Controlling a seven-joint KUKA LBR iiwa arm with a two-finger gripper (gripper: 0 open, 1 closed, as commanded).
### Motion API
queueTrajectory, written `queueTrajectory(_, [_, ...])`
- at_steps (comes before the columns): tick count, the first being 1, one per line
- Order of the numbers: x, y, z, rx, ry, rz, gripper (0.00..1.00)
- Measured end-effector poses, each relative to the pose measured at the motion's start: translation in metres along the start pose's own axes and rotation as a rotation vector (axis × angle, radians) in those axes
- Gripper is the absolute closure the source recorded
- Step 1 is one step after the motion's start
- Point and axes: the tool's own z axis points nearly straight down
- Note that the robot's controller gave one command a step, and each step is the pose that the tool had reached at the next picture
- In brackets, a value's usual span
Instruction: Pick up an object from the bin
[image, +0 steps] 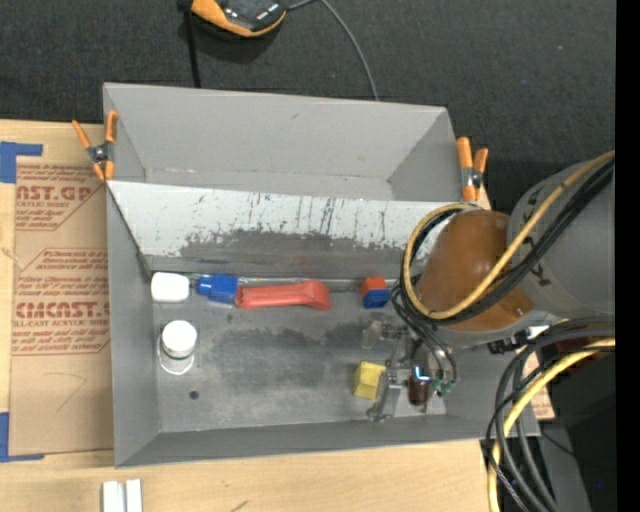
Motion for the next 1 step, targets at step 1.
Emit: queueTrajectory(1, [0.0014, -0.0035, 0.0275, -0.001, 0.004, 0.016, 1.0])
